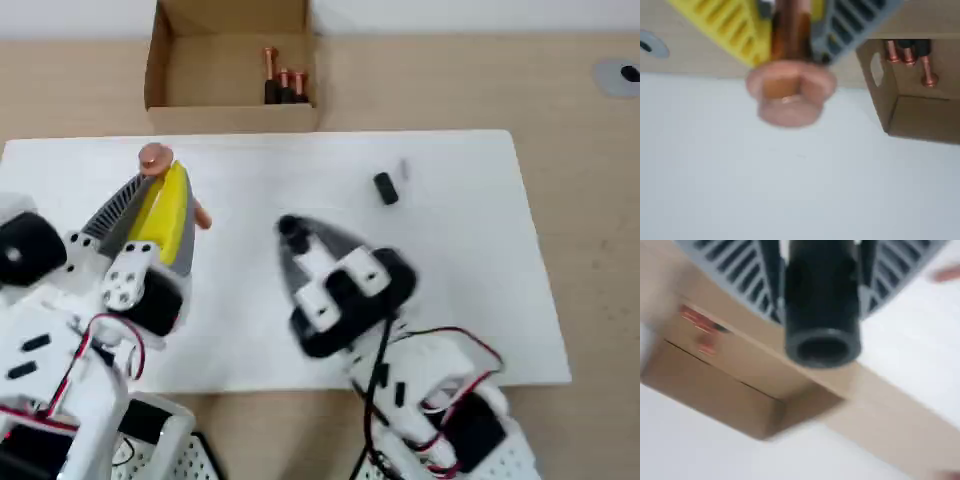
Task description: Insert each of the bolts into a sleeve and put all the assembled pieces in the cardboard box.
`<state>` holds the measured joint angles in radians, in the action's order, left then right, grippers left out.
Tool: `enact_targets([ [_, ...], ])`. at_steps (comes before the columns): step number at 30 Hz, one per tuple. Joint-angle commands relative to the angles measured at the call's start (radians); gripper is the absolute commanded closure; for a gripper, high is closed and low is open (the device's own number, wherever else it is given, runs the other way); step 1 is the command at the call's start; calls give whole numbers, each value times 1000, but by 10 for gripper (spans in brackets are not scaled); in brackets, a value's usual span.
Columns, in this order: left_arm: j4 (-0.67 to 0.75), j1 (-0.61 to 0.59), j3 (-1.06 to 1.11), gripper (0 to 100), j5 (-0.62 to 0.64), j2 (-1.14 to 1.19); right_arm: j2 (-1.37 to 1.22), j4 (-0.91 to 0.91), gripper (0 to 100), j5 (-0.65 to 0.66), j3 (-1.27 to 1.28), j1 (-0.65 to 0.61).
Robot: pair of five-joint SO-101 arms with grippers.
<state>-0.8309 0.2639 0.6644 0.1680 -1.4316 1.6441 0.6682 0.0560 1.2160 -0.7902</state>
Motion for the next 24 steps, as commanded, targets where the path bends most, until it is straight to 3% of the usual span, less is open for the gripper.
enact_targets([
  [1, 31, 8, 12, 991, 31, -7, 27, -138, 988, 5, 61, -108],
  [12, -89, 12, -51, 991, 38, -12, 28, -313, 988, -35, 202, -194],
  [22, -183, 20, -158, 991, 38, -13, 28, -319, 988, -95, 217, -189],
  [24, -184, 71, -161, 994, 38, -13, 28, -319, 988, -95, 217, -189],
])
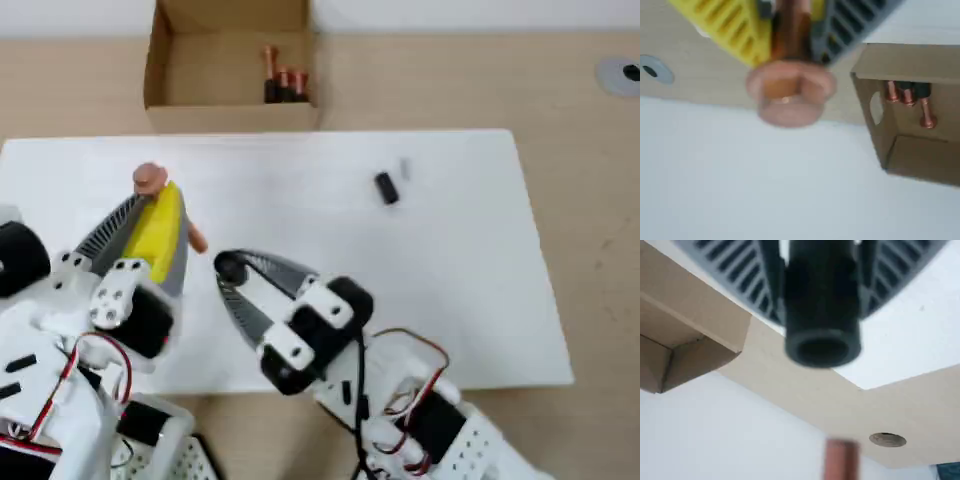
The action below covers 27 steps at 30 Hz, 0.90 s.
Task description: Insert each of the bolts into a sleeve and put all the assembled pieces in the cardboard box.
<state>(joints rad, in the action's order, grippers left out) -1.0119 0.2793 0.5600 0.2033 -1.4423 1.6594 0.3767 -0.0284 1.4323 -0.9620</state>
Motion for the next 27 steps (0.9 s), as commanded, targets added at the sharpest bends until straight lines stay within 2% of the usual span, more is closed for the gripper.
enact_targets([
  [1, -11, 89, -54, 994, 3, -2, 13, -28, 988, -11, 2, -18],
  [4, -72, 173, -25, 994, 3, 2, 13, -28, 988, -12, 1, -18],
  [6, -61, 184, 12, 994, -2, -4, 13, -26, 988, -15, -4, -18],
  [15, -58, 52, 34, 993, 0, -4, 13, -26, 988, -15, -5, -18],
  [21, -48, 52, 48, 991, 0, -5, 13, -26, 988, -15, -5, -19],
  [27, 38, 57, 127, 991, 8, -21, 13, -23, 988, -15, -5, -19],
])
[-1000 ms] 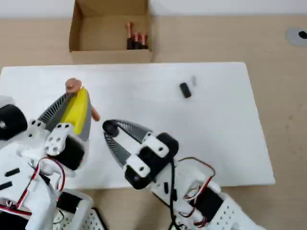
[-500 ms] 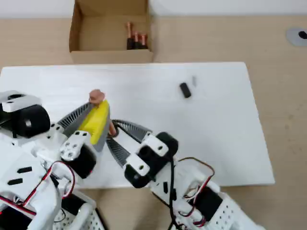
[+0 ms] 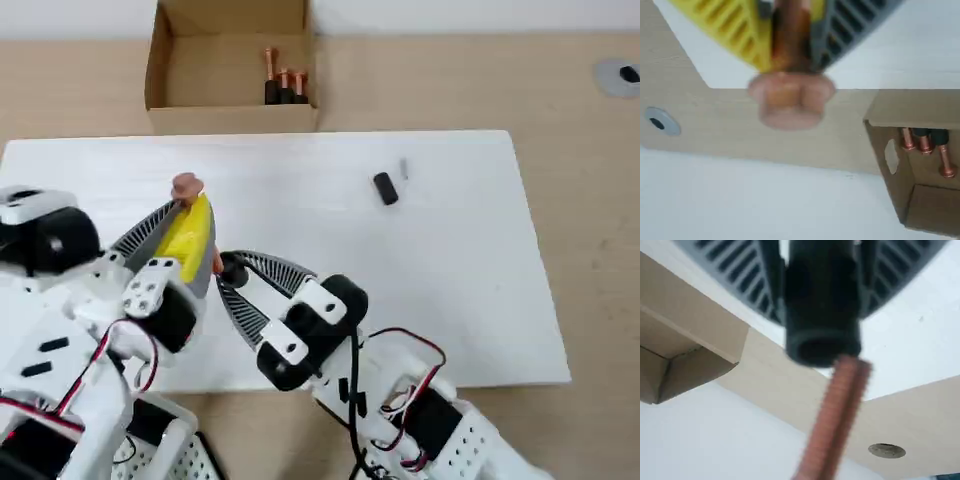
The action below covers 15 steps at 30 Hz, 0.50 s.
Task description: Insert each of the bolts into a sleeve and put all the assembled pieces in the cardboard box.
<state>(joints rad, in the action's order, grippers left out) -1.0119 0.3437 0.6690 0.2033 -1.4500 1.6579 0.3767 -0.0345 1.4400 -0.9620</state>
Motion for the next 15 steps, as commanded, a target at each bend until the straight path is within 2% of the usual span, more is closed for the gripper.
enact_targets([
  [1, 54, -8, 35, 991, 11, -25, 15, -21, 988, -9, -13, -19],
  [7, 112, -8, 161, 991, 3, -125, 15, -20, 988, -8, -12, -18],
  [15, 115, -8, 170, 991, 3, -165, 12, -20, 988, -8, -8, -18],
])
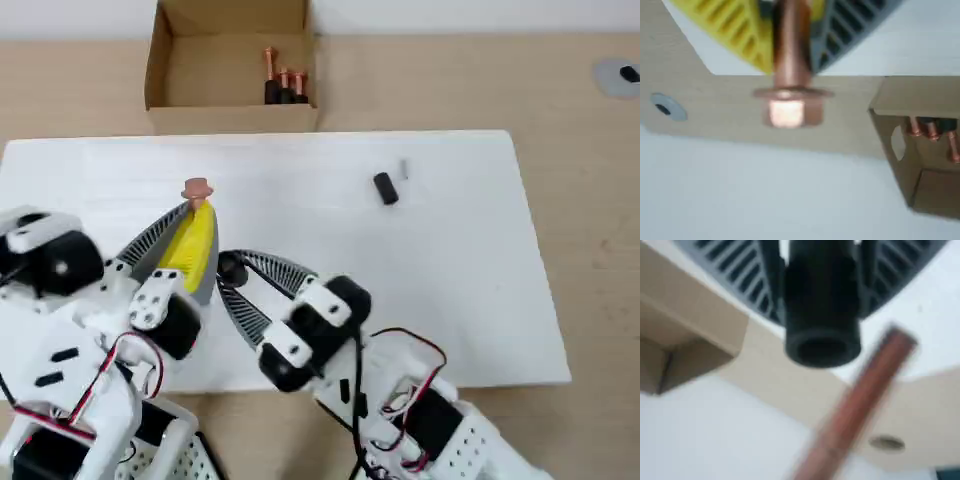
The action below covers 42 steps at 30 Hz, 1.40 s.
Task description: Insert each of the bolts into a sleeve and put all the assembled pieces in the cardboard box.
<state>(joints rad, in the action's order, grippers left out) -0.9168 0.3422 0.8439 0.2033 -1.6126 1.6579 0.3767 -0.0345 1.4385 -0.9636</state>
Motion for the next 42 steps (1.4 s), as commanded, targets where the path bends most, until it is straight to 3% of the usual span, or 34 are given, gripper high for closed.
enact_targets([
  [1, 20, -6, -5, 991, 5, -2, 10, -20, 988, -9, -7, -16],
  [13, 218, -9, -5, 992, 9, -8, 5, 2, 988, -11, -4, -18],
  [22, 224, -11, 18, 991, 103, -50, 4, 66, 989, -130, -4, -19],
  [27, 226, -9, 143, 991, 74, -225, 4, 100, 989, -183, -12, -19],
  [35, 226, -6, 193, 991, 51, -211, 4, 98, 989, -196, -12, -19],
  [42, 367, -5, 307, 991, 49, -213, 4, 98, 989, -196, -10, -19],
])
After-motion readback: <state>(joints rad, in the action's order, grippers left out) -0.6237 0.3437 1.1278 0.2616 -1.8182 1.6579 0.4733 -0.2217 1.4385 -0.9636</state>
